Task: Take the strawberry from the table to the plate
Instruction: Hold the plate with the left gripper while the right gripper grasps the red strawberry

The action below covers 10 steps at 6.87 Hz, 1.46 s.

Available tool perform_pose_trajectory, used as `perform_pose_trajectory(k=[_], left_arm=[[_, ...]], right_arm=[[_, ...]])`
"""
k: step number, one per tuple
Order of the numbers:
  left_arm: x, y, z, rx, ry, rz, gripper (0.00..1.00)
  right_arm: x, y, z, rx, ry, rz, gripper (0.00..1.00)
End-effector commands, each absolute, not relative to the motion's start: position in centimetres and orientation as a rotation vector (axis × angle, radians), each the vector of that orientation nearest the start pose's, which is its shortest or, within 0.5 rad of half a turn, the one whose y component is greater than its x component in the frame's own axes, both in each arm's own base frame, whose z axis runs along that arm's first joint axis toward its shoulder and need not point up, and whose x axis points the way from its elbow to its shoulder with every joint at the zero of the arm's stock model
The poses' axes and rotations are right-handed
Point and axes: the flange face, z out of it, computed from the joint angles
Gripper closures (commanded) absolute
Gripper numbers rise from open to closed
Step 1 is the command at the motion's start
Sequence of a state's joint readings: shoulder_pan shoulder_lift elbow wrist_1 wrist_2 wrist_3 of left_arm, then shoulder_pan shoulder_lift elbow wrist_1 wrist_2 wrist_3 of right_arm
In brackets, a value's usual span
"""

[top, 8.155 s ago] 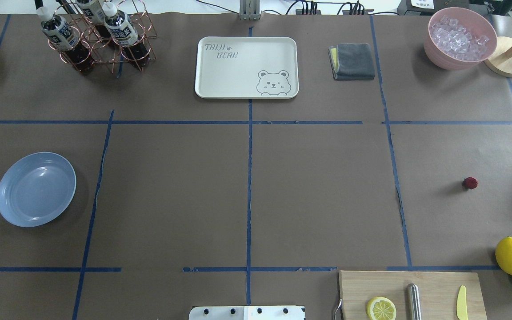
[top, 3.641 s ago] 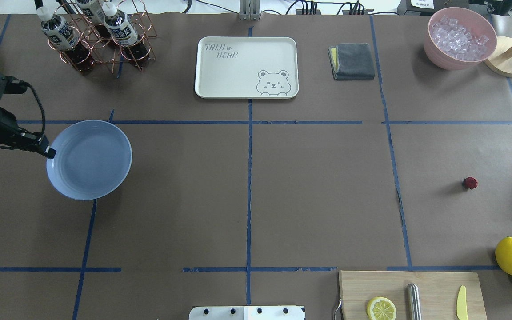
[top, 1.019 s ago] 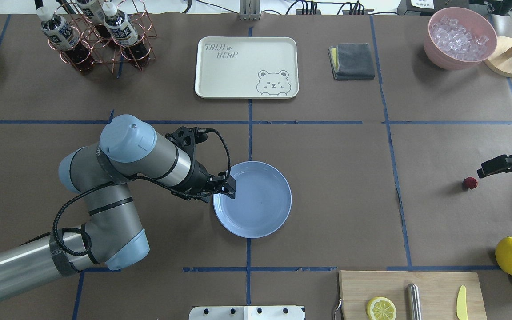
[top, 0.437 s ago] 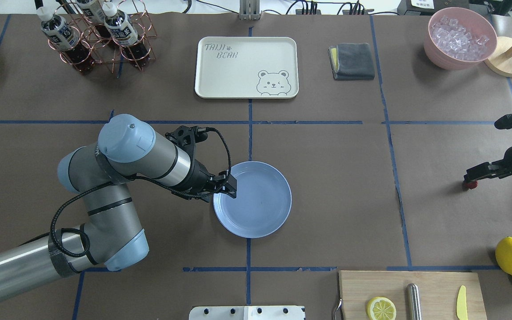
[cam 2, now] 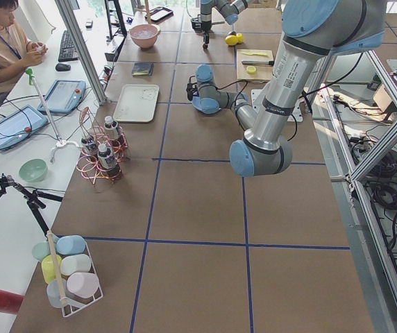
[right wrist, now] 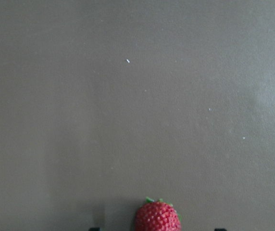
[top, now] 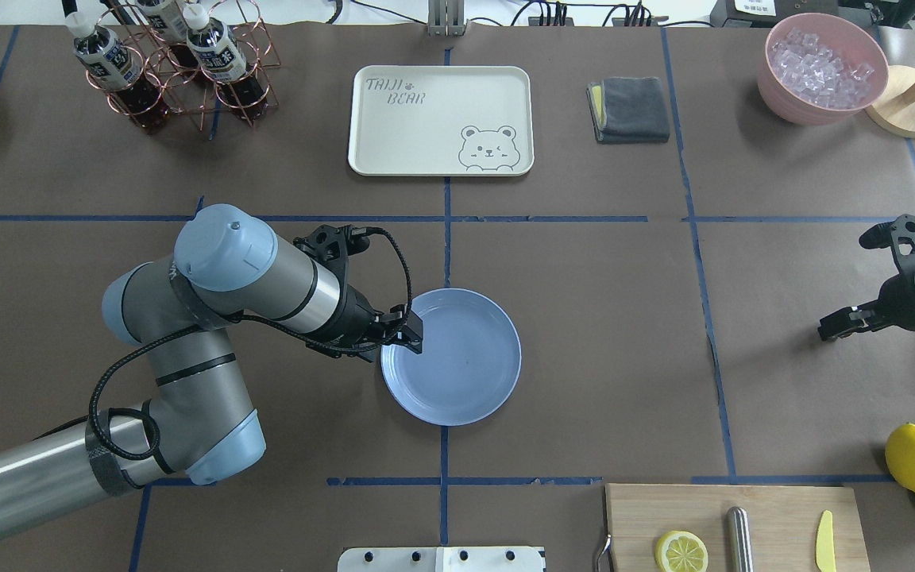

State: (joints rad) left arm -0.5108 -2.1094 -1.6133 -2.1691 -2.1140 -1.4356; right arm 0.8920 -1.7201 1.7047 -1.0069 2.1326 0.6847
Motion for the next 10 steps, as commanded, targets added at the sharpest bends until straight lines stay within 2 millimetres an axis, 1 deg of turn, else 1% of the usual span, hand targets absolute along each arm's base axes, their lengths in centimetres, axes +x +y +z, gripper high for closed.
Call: perform_pose_trajectory(k=[1,2,4,5,6,7,8,9,10], left_arm=[[53.8,-39.6,25.3,-0.079,1.234,-0.013,0.21],[53.8,-39.8,25.3,-0.062,1.230,-0.027,0.21],[53.8,-39.9,25.3,-0.061,1.230,-0.030,0.21],[53.8,-39.9,25.3,-0.062,1.230,-0.031,0.21],[53.7,-39.9,25.2,-0.060,1.233,-0.031,0.21],[52.7,-39.2,25.6,-0.059,1.237,-0.028,0.21],[51.8,-38.9,25.3,-0.051,1.249,-0.024,0.21],[51.4,-38.9,24.7,-0.045,1.258,-0.025,0.21],[49.5,-38.5,24.5,-0.032,1.275,-0.025,0.21]], right_arm=[[-23.1,-41.0,61.0,0.069,-0.759,-0.154,0.17],[-23.2,-41.0,61.0,0.069,-0.759,-0.154,0.29],[-23.2,-41.1,60.9,0.074,-0.758,-0.162,0.72],[-23.1,-41.1,60.6,0.080,-0.762,-0.163,0.98],[-23.2,-41.2,60.0,0.092,-0.765,-0.165,1.00],[-23.1,-41.3,58.0,0.125,-0.783,-0.167,1.00],[-23.6,-41.7,54.9,0.151,-0.819,-0.157,1.00],[-26.4,-41.8,51.3,0.116,-0.879,-0.070,1.00],[-32.0,-41.5,46.0,0.044,-0.955,0.064,1.00]])
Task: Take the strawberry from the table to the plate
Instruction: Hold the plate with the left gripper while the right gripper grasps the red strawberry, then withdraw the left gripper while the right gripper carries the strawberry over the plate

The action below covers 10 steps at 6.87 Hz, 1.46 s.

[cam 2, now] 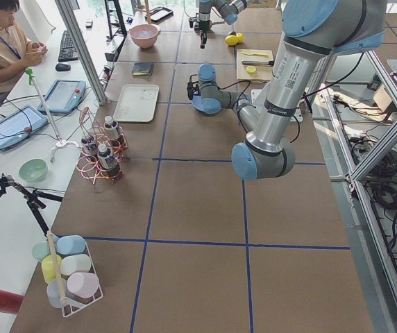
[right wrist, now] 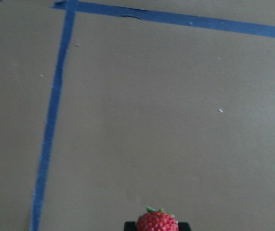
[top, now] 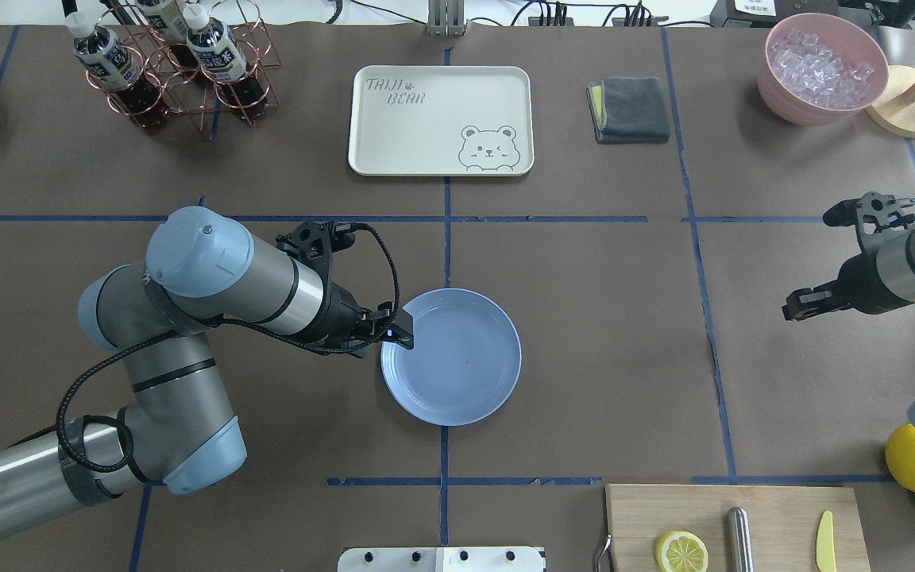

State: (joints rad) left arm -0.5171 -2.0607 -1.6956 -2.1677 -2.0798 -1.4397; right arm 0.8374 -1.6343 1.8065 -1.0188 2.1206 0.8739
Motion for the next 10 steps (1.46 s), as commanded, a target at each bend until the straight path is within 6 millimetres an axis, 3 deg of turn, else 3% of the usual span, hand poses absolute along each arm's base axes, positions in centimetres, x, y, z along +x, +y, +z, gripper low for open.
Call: perform_pose_trajectory(k=[1,2,3,4,5,6,7,10], left_arm=[[45.9,-37.4,26.5,-0.024,1.270,-0.026,0.21],[42.6,-39.0,27.8,0.007,1.259,-0.071,0.21],[40.7,-40.1,28.9,0.028,1.243,-0.095,0.21],[38.4,-40.1,31.1,0.048,1.214,-0.098,0.20],[36.2,-40.1,32.8,0.086,1.188,-0.074,0.16],[36.1,-40.1,33.4,0.087,1.179,-0.071,0.16],[35.9,-40.3,33.4,0.090,1.179,-0.075,0.08],[35.8,-40.2,33.3,0.091,1.180,-0.074,0.05]], right_arm=[[-37.0,-40.9,41.3,0.030,-1.007,0.132,1.00],[-41.4,-39.7,37.2,0.011,-1.050,0.188,1.00],[-45.8,-39.2,31.8,-0.014,-1.046,0.223,1.00],[-51.0,-38.3,25.6,-0.019,-1.000,0.274,1.00],[-53.9,-38.3,22.0,-0.041,-0.990,0.329,1.00],[-56.7,-37.5,21.3,-0.058,-0.980,0.368,1.00],[-58.0,-37.5,20.7,-0.039,-0.976,0.405,1.00],[-60.8,-37.0,22.6,-0.056,-0.924,0.390,1.00]])
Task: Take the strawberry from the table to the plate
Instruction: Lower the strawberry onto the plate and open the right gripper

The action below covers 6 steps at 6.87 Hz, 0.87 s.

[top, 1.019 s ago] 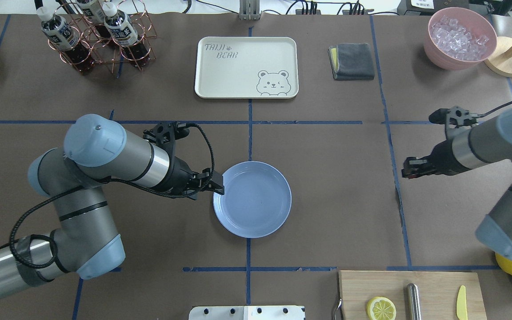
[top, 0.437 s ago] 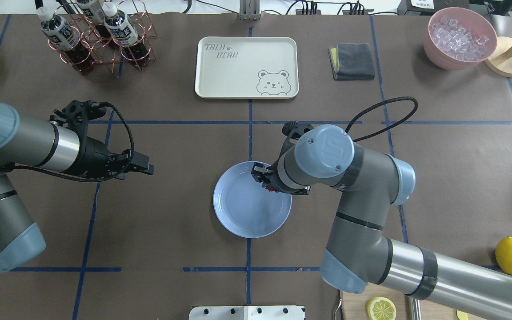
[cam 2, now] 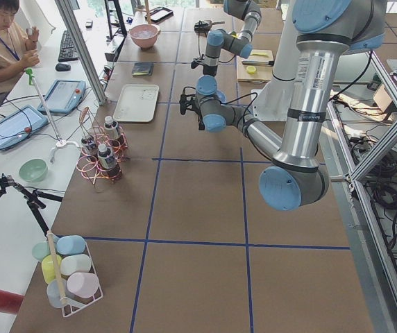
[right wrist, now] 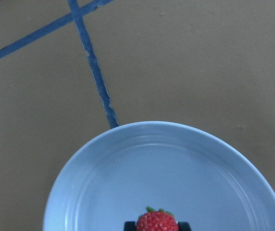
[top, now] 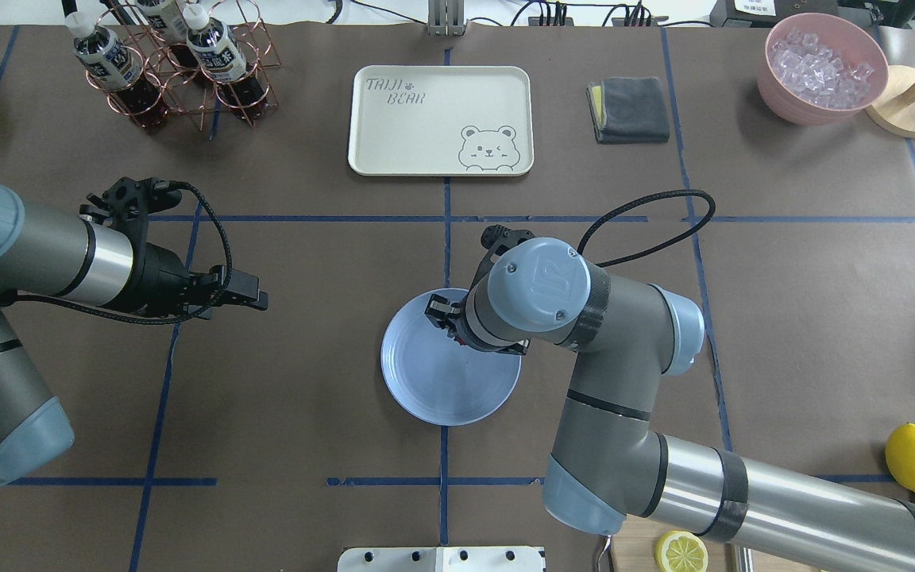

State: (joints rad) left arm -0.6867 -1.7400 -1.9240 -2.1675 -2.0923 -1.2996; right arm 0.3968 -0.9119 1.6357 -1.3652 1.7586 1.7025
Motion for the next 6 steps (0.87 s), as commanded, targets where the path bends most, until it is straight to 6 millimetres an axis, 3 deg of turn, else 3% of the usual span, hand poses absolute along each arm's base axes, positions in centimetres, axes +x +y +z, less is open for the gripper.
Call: perform_pose_trajectory(k=[1,4,6], left_arm=[[35.84,-40.24,33.34,0.091,1.180,-0.074,0.05],[35.87,-40.27,33.43,0.089,1.178,-0.075,0.05],[35.88,-40.27,33.43,0.088,1.178,-0.077,0.05]], right_arm=[[-60.86,-37.03,21.84,-0.056,-0.934,0.387,1.00],[-61.40,-36.55,22.17,-0.059,-0.926,0.375,1.00],[-61.50,-36.46,22.13,-0.063,-0.926,0.376,0.77]])
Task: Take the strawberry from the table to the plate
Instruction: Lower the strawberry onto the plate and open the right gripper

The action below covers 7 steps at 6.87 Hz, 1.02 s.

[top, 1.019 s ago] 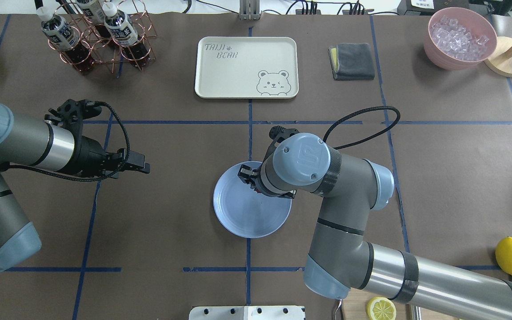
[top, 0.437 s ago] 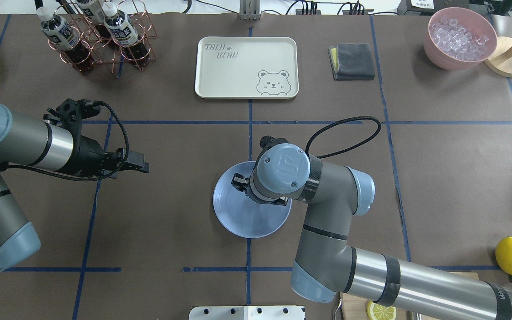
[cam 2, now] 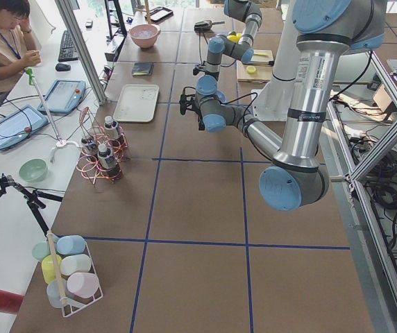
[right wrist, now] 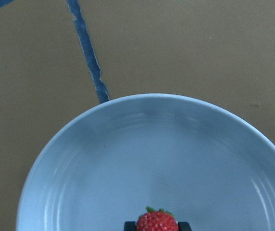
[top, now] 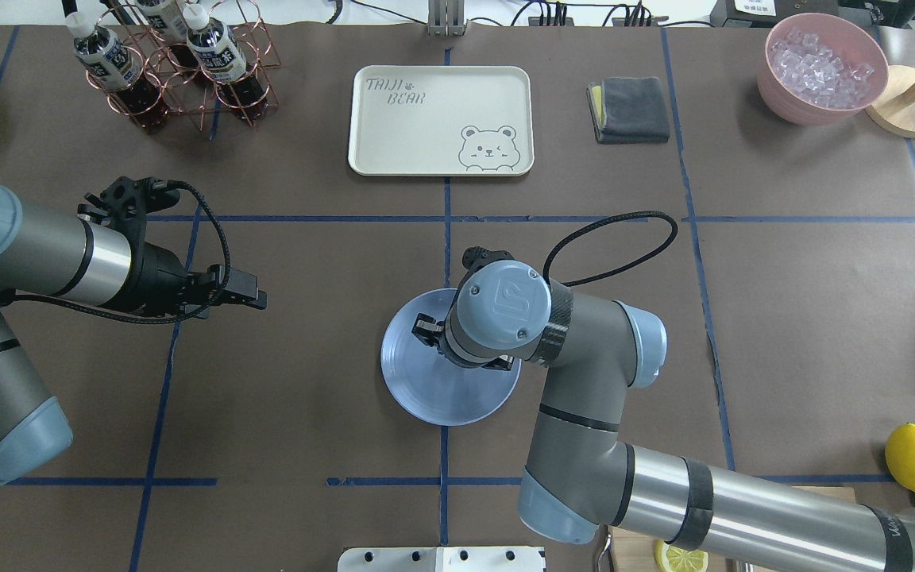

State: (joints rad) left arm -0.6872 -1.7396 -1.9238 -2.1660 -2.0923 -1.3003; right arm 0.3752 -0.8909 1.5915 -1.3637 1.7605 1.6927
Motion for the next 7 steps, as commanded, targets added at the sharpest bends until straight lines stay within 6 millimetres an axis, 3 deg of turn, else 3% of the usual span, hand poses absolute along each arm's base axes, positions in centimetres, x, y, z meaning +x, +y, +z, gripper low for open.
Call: perform_pose_trajectory(k=[1,2,3,4,5,6,7], left_arm=[[35.9,-40.3,33.4,0.088,1.178,-0.077,0.03],[35.9,-40.3,33.4,0.088,1.178,-0.077,0.01],[35.9,-40.3,33.4,0.088,1.178,-0.077,0.01],[35.9,-40.3,33.4,0.088,1.178,-0.077,0.01],[35.9,-40.3,33.4,0.088,1.178,-0.077,0.01],[35.8,-40.2,33.4,0.089,1.179,-0.076,0.01],[35.4,-40.0,33.9,0.088,1.173,-0.077,0.01]], right_arm=[[-61.5,-36.5,22.2,-0.064,-0.923,0.382,0.53],[-62.0,-36.7,22.7,-0.068,-0.911,0.384,0.28],[-62.0,-36.6,22.3,-0.068,-0.917,0.381,0.11],[-61.8,-36.6,21.5,-0.076,-0.930,0.373,0.00],[-60.3,-37.3,20.6,-0.111,-0.955,0.364,0.00],[-55.9,-38.7,19.7,-0.166,-0.995,0.362,0.00],[-50.0,-39.7,20.8,-0.200,-1.016,0.374,0.00]])
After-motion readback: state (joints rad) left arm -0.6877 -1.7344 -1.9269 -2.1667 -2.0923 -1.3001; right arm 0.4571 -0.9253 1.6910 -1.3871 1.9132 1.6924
